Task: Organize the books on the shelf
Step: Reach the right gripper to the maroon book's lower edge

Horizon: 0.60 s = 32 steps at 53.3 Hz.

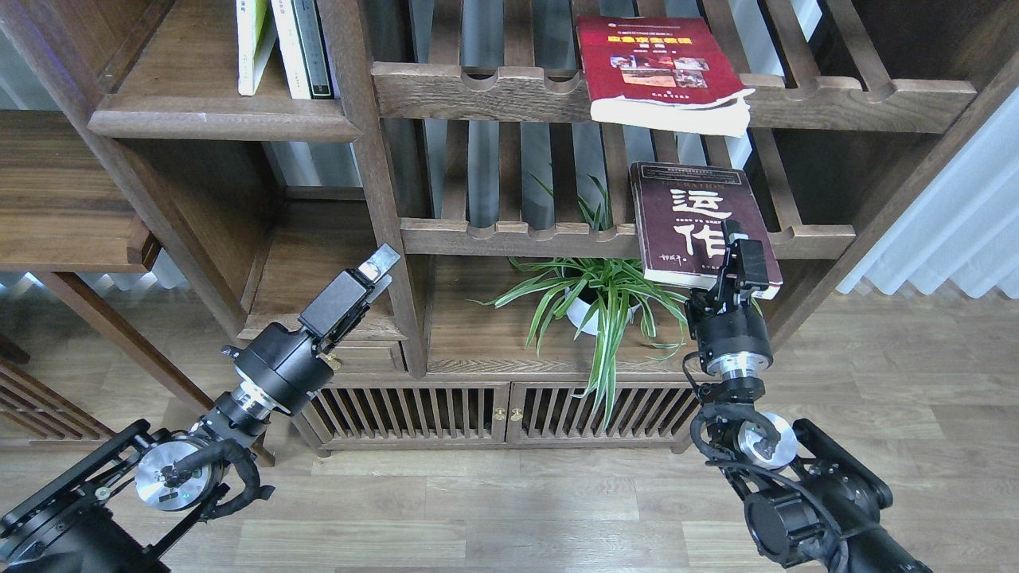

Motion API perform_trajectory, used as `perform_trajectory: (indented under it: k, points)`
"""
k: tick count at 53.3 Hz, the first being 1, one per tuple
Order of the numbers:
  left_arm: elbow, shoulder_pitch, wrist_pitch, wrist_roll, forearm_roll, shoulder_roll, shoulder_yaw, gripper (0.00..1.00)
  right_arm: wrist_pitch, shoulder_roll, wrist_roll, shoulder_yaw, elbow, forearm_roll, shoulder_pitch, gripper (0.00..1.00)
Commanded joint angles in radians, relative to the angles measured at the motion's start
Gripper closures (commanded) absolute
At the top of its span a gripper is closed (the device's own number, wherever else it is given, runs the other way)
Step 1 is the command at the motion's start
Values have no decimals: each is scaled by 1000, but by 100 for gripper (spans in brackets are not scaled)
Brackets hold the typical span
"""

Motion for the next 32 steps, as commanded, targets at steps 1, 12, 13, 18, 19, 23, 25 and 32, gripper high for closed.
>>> perform_trajectory:
  k: [1,12,13,18,19,23,25,32]
  points:
    - [-3,-1,0,0,0,2,0,0,-37,12,-15,1,-31,0,23,3]
    - [-3,-1,0,0,0,2,-2,0,-43,15,-34,2,-63,2,39,4]
    - [-3,-1,0,0,0,2,-2,0,-44,13,-32,1,-63,3,40,4]
    - [-3,-1,0,0,0,2,-2,0,-49,15,-34,1,-66,11,40,5]
    - [-3,-1,0,0,0,2,-2,0,-49,15,-34,2,-66,11,40,5]
    - [-3,1,0,0,0,2,-2,0,-60,15,-32,2,-68,16,42,9]
    - [-3,1,0,0,0,2,-2,0,-60,15,-32,2,-71,16,42,10]
    - [-3,-1,0,0,0,2,-2,0,-61,16,-32,2,-97,19,57,13]
